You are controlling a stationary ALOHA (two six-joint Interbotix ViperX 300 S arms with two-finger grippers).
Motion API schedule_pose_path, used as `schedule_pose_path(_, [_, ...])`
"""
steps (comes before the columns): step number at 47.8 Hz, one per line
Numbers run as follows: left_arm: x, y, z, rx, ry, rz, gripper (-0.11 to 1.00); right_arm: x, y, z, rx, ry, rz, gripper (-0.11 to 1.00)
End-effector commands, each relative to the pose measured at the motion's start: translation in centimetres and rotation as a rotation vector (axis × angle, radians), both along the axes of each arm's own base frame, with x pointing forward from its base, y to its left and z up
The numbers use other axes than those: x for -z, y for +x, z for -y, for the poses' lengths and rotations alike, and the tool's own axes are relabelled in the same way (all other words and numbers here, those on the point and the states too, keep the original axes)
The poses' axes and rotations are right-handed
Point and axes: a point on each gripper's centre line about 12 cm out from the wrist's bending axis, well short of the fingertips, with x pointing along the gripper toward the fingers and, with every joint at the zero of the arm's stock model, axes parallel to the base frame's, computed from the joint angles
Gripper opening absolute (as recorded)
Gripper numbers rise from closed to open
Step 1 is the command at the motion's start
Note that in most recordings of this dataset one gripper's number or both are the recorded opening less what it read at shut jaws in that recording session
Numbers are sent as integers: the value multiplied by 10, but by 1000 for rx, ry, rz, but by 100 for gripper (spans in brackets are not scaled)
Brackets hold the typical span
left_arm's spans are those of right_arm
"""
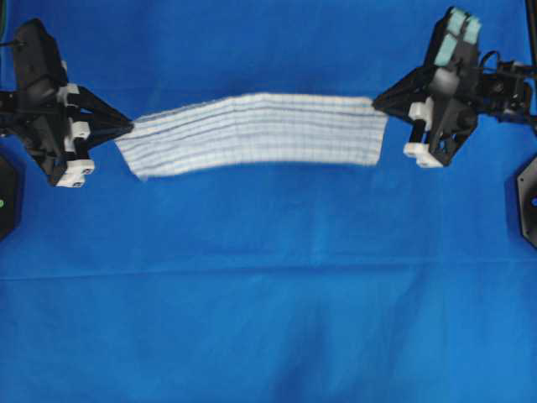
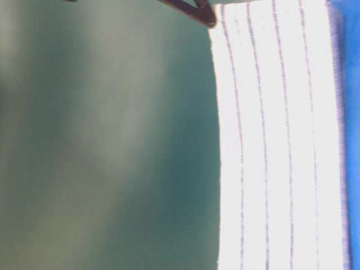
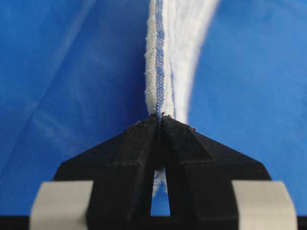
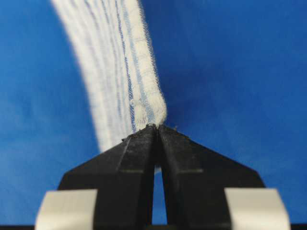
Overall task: Fold the blue towel.
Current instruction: 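Lift the strip and rotate it vertical, right gripper moving to the far side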
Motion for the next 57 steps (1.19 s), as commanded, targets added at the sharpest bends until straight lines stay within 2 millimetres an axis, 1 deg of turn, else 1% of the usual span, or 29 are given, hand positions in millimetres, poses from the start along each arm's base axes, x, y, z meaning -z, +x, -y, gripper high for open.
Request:
schedule_pose_path(1, [-5,1,3,8,-2,26,1,-11,2,0,-2,-11,35,3])
schedule_pose_path(8, [-7,5,9,22,-18,47,1,-11,7,3,-1,-14,42,3])
schedule_pose_path(13, [-8,13,20,61,-32,79,1,-14,14,8,4,-25,67,3])
schedule_pose_path(18, [-10,24,34,117,-40,113,1,-16,23,18,17,-44,85,3])
schedule_pose_path(26, [-13,43,57,208,-43,167,1,-17,42,43,52,-72,79,3])
schedule_pose_path(36, [-14,76,80,287,-45,190,1,-22,65,76,83,-120,69,3])
schedule_pose_path(43, [-15,106,93,325,-45,176,1,-26,78,98,104,-155,65,3])
schedule_pose_path(52, [-14,145,109,361,-42,168,1,-36,94,122,120,-196,78,3])
schedule_pose_path(57, [-12,161,116,372,-41,166,1,-39,103,130,121,-214,82,3])
